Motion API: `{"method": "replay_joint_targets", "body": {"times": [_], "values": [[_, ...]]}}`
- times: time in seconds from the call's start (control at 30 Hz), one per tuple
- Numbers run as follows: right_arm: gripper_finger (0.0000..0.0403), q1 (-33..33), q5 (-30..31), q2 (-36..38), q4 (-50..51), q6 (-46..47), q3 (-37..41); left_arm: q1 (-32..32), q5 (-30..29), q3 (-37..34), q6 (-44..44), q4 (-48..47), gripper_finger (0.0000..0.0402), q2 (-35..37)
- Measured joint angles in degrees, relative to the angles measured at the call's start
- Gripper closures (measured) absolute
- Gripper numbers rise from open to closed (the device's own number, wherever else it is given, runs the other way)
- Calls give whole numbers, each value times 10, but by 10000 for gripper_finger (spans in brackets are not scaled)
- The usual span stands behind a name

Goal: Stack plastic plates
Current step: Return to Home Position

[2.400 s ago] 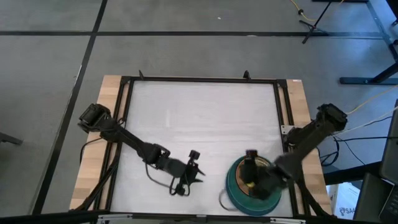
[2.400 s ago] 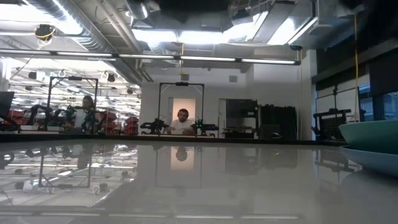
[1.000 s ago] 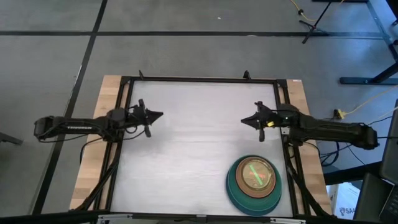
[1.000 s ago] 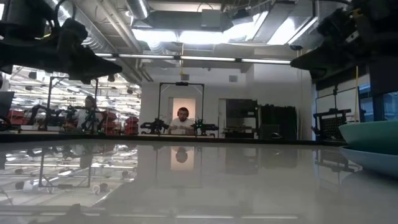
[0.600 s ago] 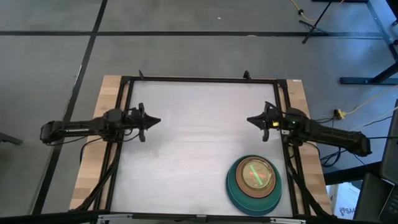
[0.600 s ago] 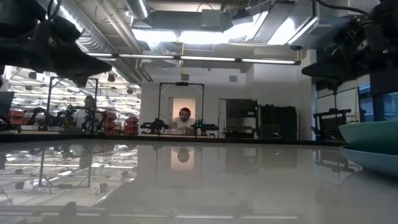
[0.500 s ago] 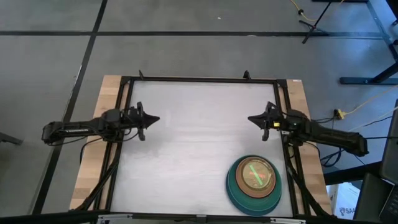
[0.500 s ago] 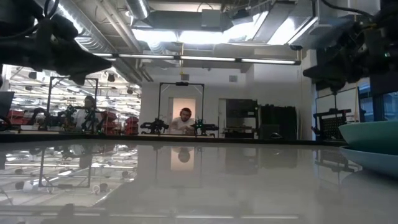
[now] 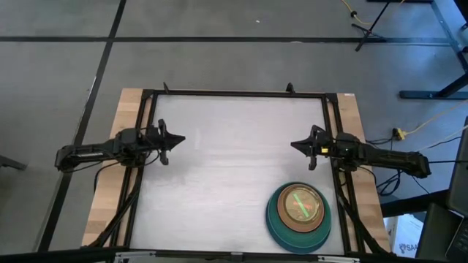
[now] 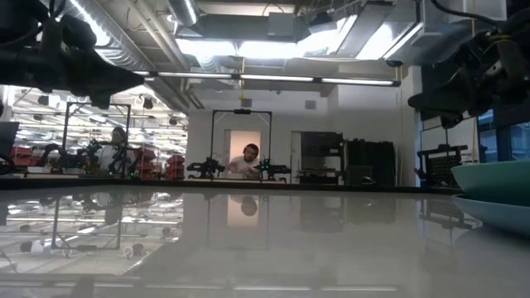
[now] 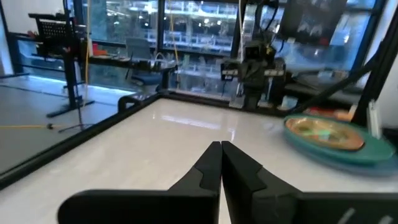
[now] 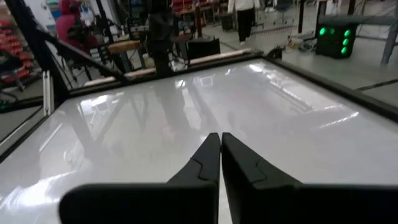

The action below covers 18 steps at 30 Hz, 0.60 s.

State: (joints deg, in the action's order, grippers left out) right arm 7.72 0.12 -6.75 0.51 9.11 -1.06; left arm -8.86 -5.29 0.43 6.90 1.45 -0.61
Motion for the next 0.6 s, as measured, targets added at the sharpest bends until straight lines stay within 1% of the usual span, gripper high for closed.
{"method": "replay_joint_targets", "body": {"times": [0.17,0.6], "values": [[393,-2,-6,-6,0,8,0,0,-1,0,-60,1,397,-8],[393,-2,-7,-6,0,7,0,0,0,0,-60,0,397,-9]]}}
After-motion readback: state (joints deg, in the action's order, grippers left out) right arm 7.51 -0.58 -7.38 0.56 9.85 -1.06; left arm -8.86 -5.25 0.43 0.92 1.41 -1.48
